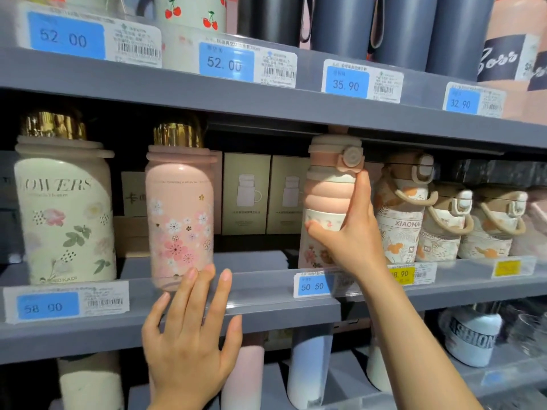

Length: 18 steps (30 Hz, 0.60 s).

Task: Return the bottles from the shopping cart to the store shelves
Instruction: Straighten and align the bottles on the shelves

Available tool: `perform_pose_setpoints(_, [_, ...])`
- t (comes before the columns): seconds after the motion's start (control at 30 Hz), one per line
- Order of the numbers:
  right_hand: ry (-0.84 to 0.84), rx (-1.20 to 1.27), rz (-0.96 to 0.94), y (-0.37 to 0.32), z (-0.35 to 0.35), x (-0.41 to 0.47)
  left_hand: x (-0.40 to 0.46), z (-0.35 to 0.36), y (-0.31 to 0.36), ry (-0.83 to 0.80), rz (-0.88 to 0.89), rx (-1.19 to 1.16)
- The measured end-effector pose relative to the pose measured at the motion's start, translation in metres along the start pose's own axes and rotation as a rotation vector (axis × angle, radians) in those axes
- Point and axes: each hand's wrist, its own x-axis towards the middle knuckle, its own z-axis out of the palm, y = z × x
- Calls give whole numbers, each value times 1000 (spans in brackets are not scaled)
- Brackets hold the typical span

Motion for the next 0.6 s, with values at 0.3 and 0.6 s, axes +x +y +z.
perform_pose_setpoints(0.3, [165, 129, -50, 11, 8, -22, 0, -9, 4, -74, -64, -29])
perform_pose_setpoints(0.6, [193, 134, -291, 1, 42, -98, 2, -18, 10, -185, -97, -19])
